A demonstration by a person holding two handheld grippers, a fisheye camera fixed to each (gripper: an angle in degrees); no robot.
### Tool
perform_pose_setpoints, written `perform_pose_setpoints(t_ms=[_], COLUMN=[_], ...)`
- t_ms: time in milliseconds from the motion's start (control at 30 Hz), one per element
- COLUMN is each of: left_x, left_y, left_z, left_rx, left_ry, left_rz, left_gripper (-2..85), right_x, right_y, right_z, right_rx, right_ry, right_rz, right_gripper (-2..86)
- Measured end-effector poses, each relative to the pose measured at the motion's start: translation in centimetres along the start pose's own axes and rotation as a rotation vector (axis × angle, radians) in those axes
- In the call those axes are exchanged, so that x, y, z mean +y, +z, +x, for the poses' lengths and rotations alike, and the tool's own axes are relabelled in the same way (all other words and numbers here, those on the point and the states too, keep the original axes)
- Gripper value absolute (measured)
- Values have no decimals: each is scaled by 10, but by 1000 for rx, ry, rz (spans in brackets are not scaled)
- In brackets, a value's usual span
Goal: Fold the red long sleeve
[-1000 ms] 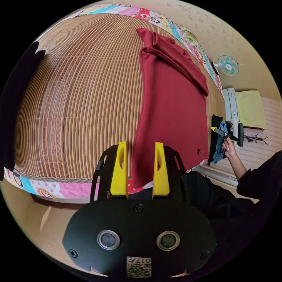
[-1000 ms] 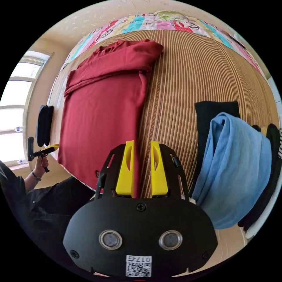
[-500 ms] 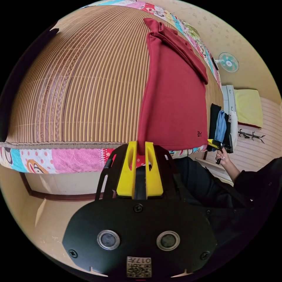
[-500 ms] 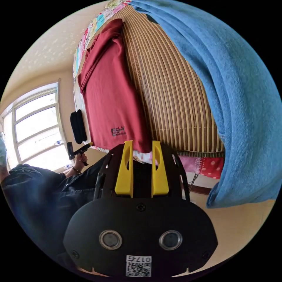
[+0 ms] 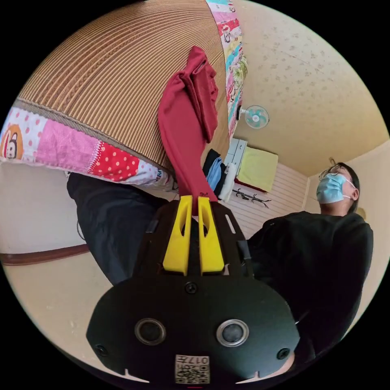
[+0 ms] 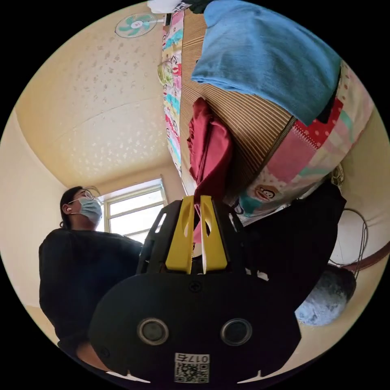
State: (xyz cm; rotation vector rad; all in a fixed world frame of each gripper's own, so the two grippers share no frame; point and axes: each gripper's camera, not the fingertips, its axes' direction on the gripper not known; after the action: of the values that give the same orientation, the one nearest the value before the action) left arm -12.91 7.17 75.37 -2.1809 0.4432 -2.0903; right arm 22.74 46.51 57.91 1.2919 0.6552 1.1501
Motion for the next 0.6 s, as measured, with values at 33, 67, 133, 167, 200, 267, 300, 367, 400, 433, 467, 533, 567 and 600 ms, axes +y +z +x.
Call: perform_pose_setpoints(t_ms=[33, 67, 133, 167, 200, 267, 300, 367, 400, 433, 467, 533, 567, 600], left_x=[3, 2, -14, -20, -34, -59, -77, -109, -132, -155, -168, -216, -227, -249], left_y=[-11, -15, -25, -26, -26, -25, -26, -27, -27, -25, -24, -18, -16, -12], left_z=[1, 1, 1, 1, 2, 7, 11, 17, 22, 29, 32, 40, 42, 45], left_rx=[123, 173, 326, 354, 385, 412, 428, 446, 450, 440, 434, 428, 419, 391], left_ry=[2, 6, 12, 11, 13, 35, 47, 75, 94, 123, 132, 139, 139, 144], left_rz=[63, 95, 210, 231, 265, 302, 326, 363, 376, 377, 377, 385, 386, 389], left_gripper=[28, 28, 28, 28, 28, 29, 29, 29, 29, 28, 28, 28, 28, 28], right_x=[3, 1, -15, -32, -54, -86, -108, -139, -159, -169, -189, -219, -238, -255], right_y=[-2, -4, 3, 12, 25, 44, 57, 79, 93, 99, 112, 132, 144, 155], right_z=[-6, -16, -23, -25, -28, -37, -45, -54, -56, -56, -56, -54, -52, -49], right_rx=[-40, -94, -147, -166, -174, -185, -187, -179, -183, -186, -186, -153, -121, -96], right_ry=[-19, -59, -103, -116, -139, -188, -223, -270, -268, -257, -236, -214, -201, -199], right_rz=[28, 72, 102, 104, 106, 116, 122, 126, 133, 139, 153, 150, 158, 158], right_gripper=[32, 32, 33, 33, 32, 32, 32, 32, 33, 33, 33, 33, 34, 34])
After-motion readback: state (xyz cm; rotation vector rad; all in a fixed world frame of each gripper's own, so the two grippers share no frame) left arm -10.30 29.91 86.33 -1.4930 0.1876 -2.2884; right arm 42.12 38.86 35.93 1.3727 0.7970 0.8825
